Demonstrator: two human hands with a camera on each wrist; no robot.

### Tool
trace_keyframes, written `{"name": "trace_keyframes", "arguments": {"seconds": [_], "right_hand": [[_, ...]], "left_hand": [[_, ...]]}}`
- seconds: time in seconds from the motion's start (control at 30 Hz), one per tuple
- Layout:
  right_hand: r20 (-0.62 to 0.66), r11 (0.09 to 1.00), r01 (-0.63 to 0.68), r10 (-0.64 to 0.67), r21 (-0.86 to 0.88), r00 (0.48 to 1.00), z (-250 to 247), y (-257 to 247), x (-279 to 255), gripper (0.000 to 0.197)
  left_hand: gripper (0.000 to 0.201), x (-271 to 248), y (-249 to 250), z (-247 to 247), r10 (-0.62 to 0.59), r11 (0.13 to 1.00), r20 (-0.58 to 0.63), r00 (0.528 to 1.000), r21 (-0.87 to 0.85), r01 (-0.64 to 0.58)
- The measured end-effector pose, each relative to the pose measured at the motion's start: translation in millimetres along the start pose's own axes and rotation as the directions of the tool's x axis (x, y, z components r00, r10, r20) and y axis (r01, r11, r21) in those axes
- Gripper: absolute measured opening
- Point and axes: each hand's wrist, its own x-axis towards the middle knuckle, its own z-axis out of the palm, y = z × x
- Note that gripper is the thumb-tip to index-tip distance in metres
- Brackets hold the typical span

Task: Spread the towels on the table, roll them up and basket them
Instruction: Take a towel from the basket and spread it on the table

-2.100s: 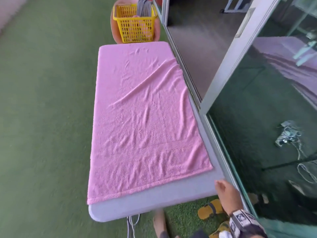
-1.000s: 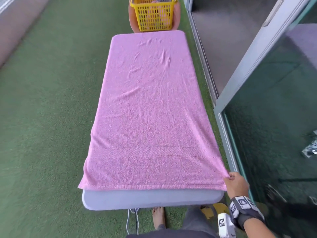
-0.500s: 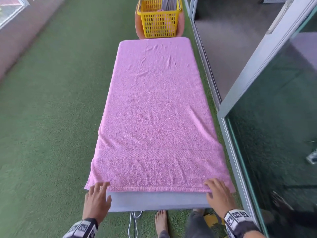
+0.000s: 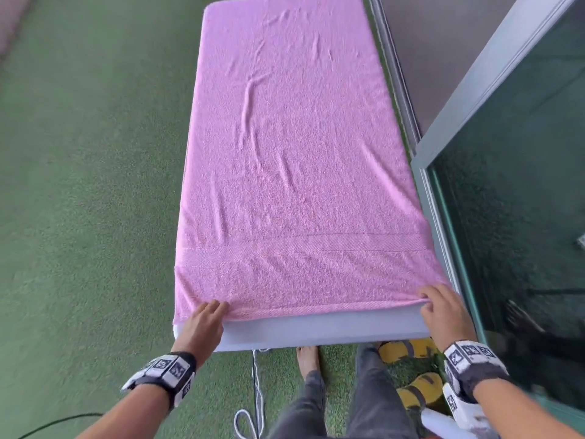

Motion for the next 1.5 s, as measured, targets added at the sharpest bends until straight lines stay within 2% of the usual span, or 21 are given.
{"name": "trace_keyframes", "arguments": {"seconds": [0.1, 0.17, 0.23, 0.3, 0.43, 0.53, 0.7, 0.77, 0.97, 1.1, 1.13, 1.2, 1.23, 1.3, 1.37, 1.4, 1.47, 1.5], "right_hand": [[-0.022, 0.994, -0.096, 0.097, 0.051, 0.995, 5.1, 4.9, -1.4, 0.019], [-0.017, 0.998, -0.021, 0.022, 0.052, 1.000, 6.6, 2.5, -5.1, 0.020], [0.007, 0.992, 0.128, -0.128, 0.022, 0.992, 3.9, -2.2, -11.9, 0.023], [0.036, 0.983, 0.185, -0.185, -0.002, 0.982, -1.2, -4.3, -16.9, 0.021], [0.055, 0.992, 0.123, -0.122, -0.012, 0.991, -3.8, -1.3, -16.6, 0.021], [0.079, 0.994, 0.109, -0.106, -0.030, 0.991, -1.1, 0.3, -13.8, 0.023], [0.019, 0.999, 0.000, -0.001, 0.035, 1.000, -11.0, 0.9, -9.9, 0.020], [0.004, 0.999, 0.003, -0.003, 0.035, 1.000, -14.3, 2.6, -9.4, 0.019], [0.024, 0.996, 0.063, -0.062, -0.055, 0.998, -10.5, 9.3, -12.8, 0.012], [0.069, 0.995, 0.044, -0.038, -0.091, 0.997, -8.1, 8.2, -7.1, 0.036], [0.082, 0.996, 0.026, -0.019, -0.087, 0.996, -7.9, 6.4, -3.9, 0.033], [0.073, 0.993, -0.028, 0.037, -0.114, 0.997, -9.5, 3.4, 1.0, 0.011], [0.050, 0.989, -0.054, 0.062, -0.138, 0.997, -10.8, 3.3, 1.5, 0.008], [-0.013, 0.980, -0.104, 0.103, -0.167, 0.995, -15.6, -0.1, 0.5, 0.024], [-0.052, 0.992, -0.067, 0.062, -0.108, 0.997, -16.6, -5.5, -2.8, 0.023], [-0.013, 0.998, -0.005, 0.005, -0.067, 1.000, -13.3, -7.0, -5.5, 0.021], [0.145, 0.995, 0.093, -0.087, -0.033, 0.986, -5.0, -6.0, -12.2, 0.022], [0.200, 0.994, 0.106, -0.097, -0.037, 0.975, -2.5, -3.8, -14.6, 0.025]], "left_hand": [[0.049, -9.7, -3.9, 4.2, 0.007, 1.000, 0.025, 1.000, 0.023, -0.008], [0.048, -12.7, -9.8, 0.3, -0.051, 0.996, -0.003, 0.999, 0.067, 0.051], [0.047, -16.6, -13.2, -3.0, -0.131, 0.986, -0.055, 0.990, 0.100, 0.136], [0.048, -21.0, -12.4, -6.9, -0.201, 0.967, -0.089, 0.976, 0.141, 0.212], [0.035, -18.7, -5.9, -13.0, -0.287, 0.947, -0.155, 0.945, 0.100, 0.304], [0.031, -16.5, -5.7, -16.9, -0.264, 0.960, -0.188, 0.946, 0.038, 0.276], [0.028, -22.9, -9.3, -26.1, -0.277, 0.959, -0.242, 0.930, -0.010, 0.284], [0.024, -24.7, -10.1, -28.0, -0.277, 0.957, -0.246, 0.929, 0.010, 0.288], [0.014, -33.7, -10.5, -31.6, -0.334, 0.933, -0.223, 0.916, 0.061, 0.355], [0.023, -23.4, -13.2, -30.5, -0.447, 0.884, -0.131, 0.885, 0.088, 0.459], [0.020, -20.3, -13.1, -29.2, -0.469, 0.874, -0.095, 0.878, 0.091, 0.477], [0.005, -15.2, -14.9, -27.1, -0.512, 0.850, -0.060, 0.857, 0.108, 0.515], [0.010, -13.7, -15.6, -25.9, -0.534, 0.836, -0.064, 0.843, 0.111, 0.537], [0.027, -11.7, -10.3, -25.3, -0.555, 0.819, -0.121, 0.823, 0.094, 0.566], [0.032, -12.1, 0.6, -22.6, -0.508, 0.853, -0.202, 0.838, 0.018, 0.521], [0.032, -14.2, 5.5, -18.3, -0.445, 0.892, -0.212, 0.870, -0.024, 0.451], [0.032, -20.0, 12.0, -9.2, -0.299, 0.954, -0.203, 0.932, -0.074, 0.290], [0.033, -21.3, 13.8, -6.4, -0.259, 0.965, -0.201, 0.945, -0.085, 0.247]]}}
